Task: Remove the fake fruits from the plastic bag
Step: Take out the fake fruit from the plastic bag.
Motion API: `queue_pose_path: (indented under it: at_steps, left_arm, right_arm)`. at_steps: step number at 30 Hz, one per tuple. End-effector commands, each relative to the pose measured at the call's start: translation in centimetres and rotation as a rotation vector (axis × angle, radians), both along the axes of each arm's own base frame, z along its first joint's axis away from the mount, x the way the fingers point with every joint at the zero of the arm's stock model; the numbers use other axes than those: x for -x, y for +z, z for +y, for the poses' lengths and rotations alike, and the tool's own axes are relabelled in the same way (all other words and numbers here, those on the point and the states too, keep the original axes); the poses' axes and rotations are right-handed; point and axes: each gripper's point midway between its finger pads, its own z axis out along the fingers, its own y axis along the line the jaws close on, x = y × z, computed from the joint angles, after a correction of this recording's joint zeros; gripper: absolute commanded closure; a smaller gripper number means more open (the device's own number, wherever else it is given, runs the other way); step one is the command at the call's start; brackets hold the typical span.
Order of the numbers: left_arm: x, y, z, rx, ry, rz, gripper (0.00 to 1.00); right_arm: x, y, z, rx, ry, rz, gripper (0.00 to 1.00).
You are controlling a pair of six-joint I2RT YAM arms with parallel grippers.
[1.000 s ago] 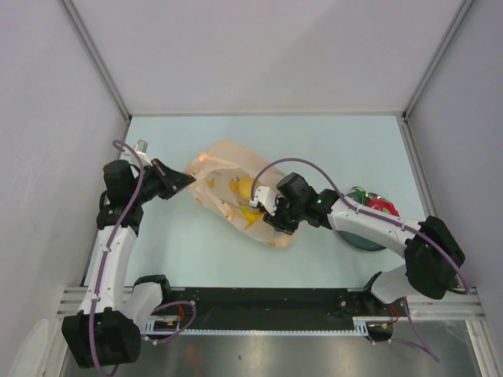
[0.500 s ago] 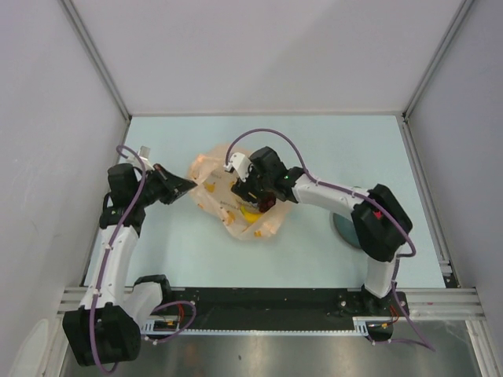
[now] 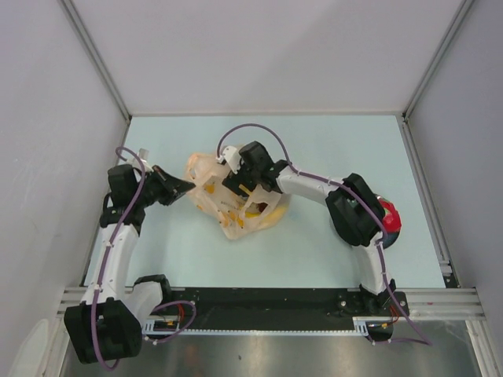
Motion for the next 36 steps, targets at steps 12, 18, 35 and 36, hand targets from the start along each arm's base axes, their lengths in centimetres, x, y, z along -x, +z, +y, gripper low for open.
queue_pose_path:
  at_steps: [12, 18, 35, 36]
  left_arm:
    - [-1.1, 0.9, 0.4, 0.025, 0.027, -0.044, 1.0]
    - [-1.2, 1.0, 0.3, 0.036, 0.028, -0.045, 1.0]
    - [-3.3, 1.0, 0.5, 0.061, 0.032, -0.026, 1.0]
    - [-3.4, 1.2, 0.5, 0.06, 0.03, -0.027, 1.0]
  right_arm:
    - [1.8, -2.6, -1.0, 0.084, 0.006, 0.007, 0.1]
    - [0.7, -2.3, -2.0, 0.118, -0.007, -0.057, 0.23]
    - [16.3, 20.2, 3.9, -0.194, 0.574, -0.017, 0.5]
    - [16.9, 20.4, 3.4, -0.184, 0.601, -0.02, 0.5]
